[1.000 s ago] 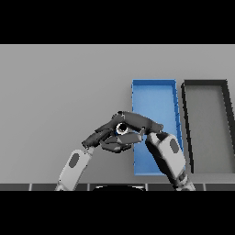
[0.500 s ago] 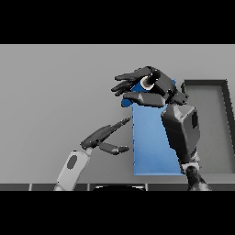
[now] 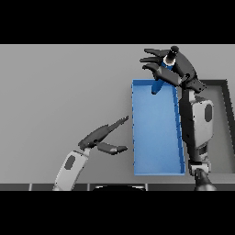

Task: Pick up the blue pipe and place it into the blue bin.

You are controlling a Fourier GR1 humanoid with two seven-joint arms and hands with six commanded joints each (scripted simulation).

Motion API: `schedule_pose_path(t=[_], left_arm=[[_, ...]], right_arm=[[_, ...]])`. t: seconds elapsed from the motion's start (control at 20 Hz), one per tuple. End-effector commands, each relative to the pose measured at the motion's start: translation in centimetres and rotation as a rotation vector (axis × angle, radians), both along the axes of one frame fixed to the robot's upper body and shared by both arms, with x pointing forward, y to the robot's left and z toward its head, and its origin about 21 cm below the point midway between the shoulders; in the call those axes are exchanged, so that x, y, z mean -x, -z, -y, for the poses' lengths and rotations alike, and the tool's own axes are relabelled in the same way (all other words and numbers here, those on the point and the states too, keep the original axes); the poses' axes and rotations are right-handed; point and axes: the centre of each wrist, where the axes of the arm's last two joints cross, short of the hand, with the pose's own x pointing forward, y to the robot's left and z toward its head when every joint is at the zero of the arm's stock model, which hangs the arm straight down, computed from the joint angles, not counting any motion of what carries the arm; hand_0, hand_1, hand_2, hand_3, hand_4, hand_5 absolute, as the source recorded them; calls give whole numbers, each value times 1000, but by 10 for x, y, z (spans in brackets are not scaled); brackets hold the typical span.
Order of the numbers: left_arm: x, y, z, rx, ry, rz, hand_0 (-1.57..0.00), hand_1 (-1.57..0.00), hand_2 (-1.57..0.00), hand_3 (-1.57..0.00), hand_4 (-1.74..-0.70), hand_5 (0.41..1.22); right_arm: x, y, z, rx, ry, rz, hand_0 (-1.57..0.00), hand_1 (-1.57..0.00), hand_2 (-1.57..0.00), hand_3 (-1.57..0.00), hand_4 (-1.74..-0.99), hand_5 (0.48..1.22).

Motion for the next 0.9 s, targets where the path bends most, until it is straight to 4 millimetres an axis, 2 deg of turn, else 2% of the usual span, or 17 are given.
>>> schedule_pose_path(t=[0.0, 0.15, 0.4, 0.7, 0.75, 0.85], left_arm=[[-2, 1, -1, -8, -5, -2, 1, 1, 1, 1, -943, 465], [0, 4, -1, 4, -5, 3, 1, 1, 1, 1, -939, 460], [-2, 4, -1, 2, -11, 26, 1, 1, 1, 1, -927, 464], [-1, 3, -2, -1, -21, 49, 1, 1, 1, 1, -923, 476], [0, 4, -1, -5, -22, 39, 1, 1, 1, 1, -923, 478], [-3, 3, -1, -13, -24, 46, 1, 1, 1, 1, -922, 481]], right_arm=[[-1, 6, 7, 18, 33, -34, -1571, -1571, -1571, -1571, -1499, 1221], [-3, 35, 15, 82, 99, -149, -1571, -1571, -1571, -1571, -1500, 1221], [5, 78, 28, 172, 234, -331, -1571, -1571, -1571, -1571, -1500, 1221], [6, 128, 33, 217, 308, -523, -1571, -1571, -1571, -1571, -1497, 1221], [7, 139, 34, 239, 312, -558, -1571, -1571, -1571, -1257, -1546, 1221], [7, 155, 32, 253, 308, -636, -1571, -1571, -1571, -804, -1616, 1221]])
